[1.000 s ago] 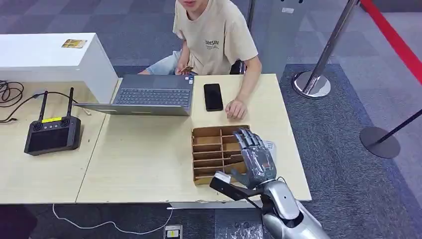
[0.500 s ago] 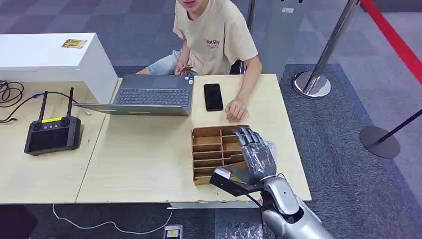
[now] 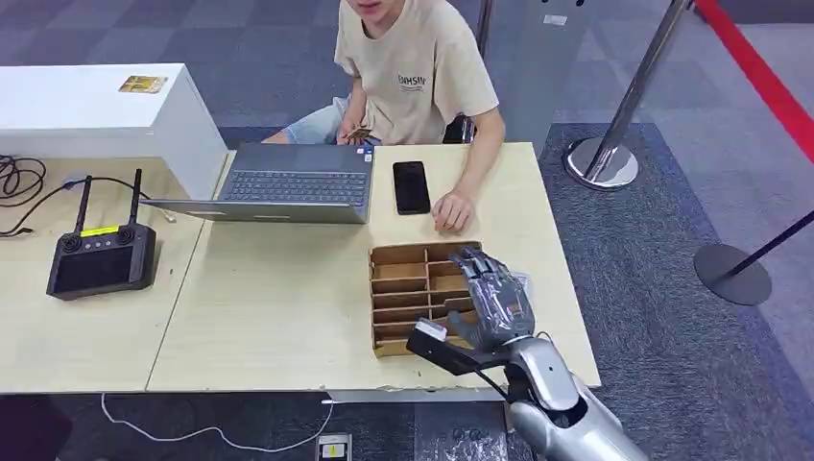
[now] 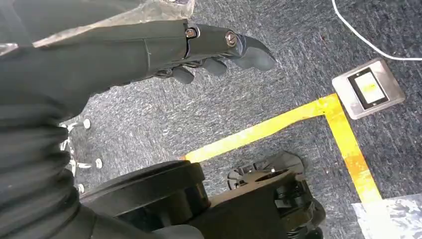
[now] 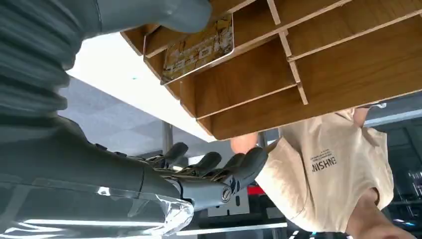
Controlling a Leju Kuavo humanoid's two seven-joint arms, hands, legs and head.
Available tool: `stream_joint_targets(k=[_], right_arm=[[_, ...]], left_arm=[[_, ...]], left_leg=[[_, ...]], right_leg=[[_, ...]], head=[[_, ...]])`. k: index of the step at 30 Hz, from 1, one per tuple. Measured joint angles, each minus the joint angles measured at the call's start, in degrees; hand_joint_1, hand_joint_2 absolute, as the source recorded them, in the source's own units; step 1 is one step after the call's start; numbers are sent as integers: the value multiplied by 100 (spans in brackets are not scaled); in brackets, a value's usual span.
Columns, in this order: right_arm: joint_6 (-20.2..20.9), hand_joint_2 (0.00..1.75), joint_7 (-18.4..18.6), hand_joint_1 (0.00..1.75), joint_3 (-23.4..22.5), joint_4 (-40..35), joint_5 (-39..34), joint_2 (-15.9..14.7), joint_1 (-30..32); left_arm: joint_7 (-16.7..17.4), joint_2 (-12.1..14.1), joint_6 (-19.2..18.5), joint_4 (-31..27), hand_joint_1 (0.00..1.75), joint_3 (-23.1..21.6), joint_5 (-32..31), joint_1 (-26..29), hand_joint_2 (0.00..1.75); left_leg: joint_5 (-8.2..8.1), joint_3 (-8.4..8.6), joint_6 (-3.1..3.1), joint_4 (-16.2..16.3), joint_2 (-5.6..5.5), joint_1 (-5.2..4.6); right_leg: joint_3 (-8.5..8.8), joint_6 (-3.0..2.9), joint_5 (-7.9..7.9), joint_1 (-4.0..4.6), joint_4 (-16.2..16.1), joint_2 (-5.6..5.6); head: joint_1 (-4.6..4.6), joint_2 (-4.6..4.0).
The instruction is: Pass the card to the sensor for recognition and then transmit it.
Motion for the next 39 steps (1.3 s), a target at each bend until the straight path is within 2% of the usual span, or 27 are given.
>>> stream_joint_targets(k=[3,5,7,8,10,14,15,16,17,18,19,21,22,24,26,27,28,31,32,34,35,36,37,39], right_arm=[[-2,175,0,38,0,0,0,0,-1],[-7,175,0,42,0,0,-9,-2,-3],[-11,175,-2,61,0,0,-15,-2,-7],[-11,175,-2,61,0,0,-15,-2,-7],[-15,175,-2,49,0,0,-15,-2,-8],[-22,175,-2,42,0,0,-17,-2,-8],[-26,175,-2,61,0,0,-17,-2,-8],[-31,175,-2,96,0,0,-17,-2,-8],[-33,175,-2,105,0,0,-17,-2,-8],[-33,175,-2,99,0,0,-17,-2,-9],[-33,175,-2,82,0,0,-20,-2,-8],[-33,175,-2,79,0,0,-20,-2,-9],[-33,175,-2,98,0,0,-20,-2,-9],[-33,175,-2,105,0,0,-20,-2,-8],[-33,175,-2,134,0,0,-20,-2,-9],[-33,175,-2,134,0,0,-20,-2,-9],[-33,175,-2,124,0,0,-20,-2,-9],[-31,175,-11,79,0,0,-24,-2,-9],[-31,175,-15,73,0,0,-26,-2,-9],[-31,175,-17,101,0,0,-28,-2,-9],[-33,175,-20,91,0,0,-44,-2,-9],[-33,175,-26,72,0,0,-52,-2,-9],[-33,175,-35,63,0,0,-55,-2,-9],[-33,175,-44,61,0,0,-66,-2,-9]], left_arm=[[0,0,0,0,0,0,0,0,175],[0,0,2,0,0,0,7,0,175],[0,0,7,0,0,0,7,0,175],[0,0,7,0,0,0,7,0,175],[0,0,9,0,0,0,7,0,175],[0,0,15,0,0,0,7,0,175],[0,0,15,0,0,0,7,0,175],[0,0,15,0,0,0,7,0,175],[0,0,15,0,0,0,7,0,175],[0,0,15,0,0,0,7,0,175],[0,0,15,0,0,0,7,0,175],[0,0,17,0,0,0,7,0,175],[0,0,17,0,0,0,7,0,175],[0,0,17,0,0,0,7,0,175],[0,0,17,0,0,0,7,0,175],[0,0,17,0,0,0,7,0,175],[0,0,17,0,0,0,7,0,175],[0,0,17,0,0,0,7,0,175],[0,0,17,0,0,0,7,0,175],[0,0,17,0,0,0,7,0,175],[2,0,17,0,0,0,7,0,175],[0,0,17,0,0,0,7,0,175],[0,0,17,0,0,0,7,0,175],[0,0,17,0,0,0,7,0,175]], left_leg=[[0,0,0,0,0,0],[0,0,0,0,0,0],[0,0,0,0,0,0],[0,0,0,0,0,0],[0,0,0,0,0,0],[0,0,0,0,0,0],[0,0,0,0,0,0],[0,0,0,0,0,0],[0,0,0,0,0,0],[0,0,0,0,0,0],[0,0,0,0,0,0],[0,0,0,0,0,0],[0,0,0,0,0,0],[0,0,0,0,0,0],[0,-1,0,0,0,0],[0,0,0,0,0,0],[0,-1,0,0,0,0],[0,-1,0,0,0,0],[0,-1,0,0,0,0],[0,0,0,0,0,0],[0,0,0,0,0,0],[0,-1,0,0,0,0],[0,-1,0,0,0,0],[0,0,0,0,0,0]], right_leg=[[0,0,0,0,0,0],[0,0,0,0,0,0],[0,0,0,0,0,0],[0,0,0,0,0,0],[0,0,0,0,0,0],[0,0,0,0,0,0],[0,0,0,0,0,0],[0,0,0,0,0,0],[0,0,0,0,0,0],[0,0,0,0,0,0],[0,0,0,0,0,0],[0,0,0,0,0,0],[0,0,0,0,0,0],[0,0,0,0,0,0],[0,0,0,0,0,0],[0,0,0,0,0,0],[0,0,0,0,0,0],[0,0,0,0,0,0],[0,0,0,0,0,0],[0,0,0,0,0,0],[0,0,0,0,0,0],[0,0,0,0,0,0],[0,0,0,0,0,0],[0,0,0,0,0,0]], head=[[-2,0],[-2,0],[-2,0],[0,0],[0,0],[0,0],[0,0],[0,0],[0,0],[0,0],[0,0],[0,0],[-2,0],[-2,0],[0,0],[-2,0],[0,0],[0,0],[0,0],[0,0],[-2,0],[-2,0],[-2,0],[0,0]])
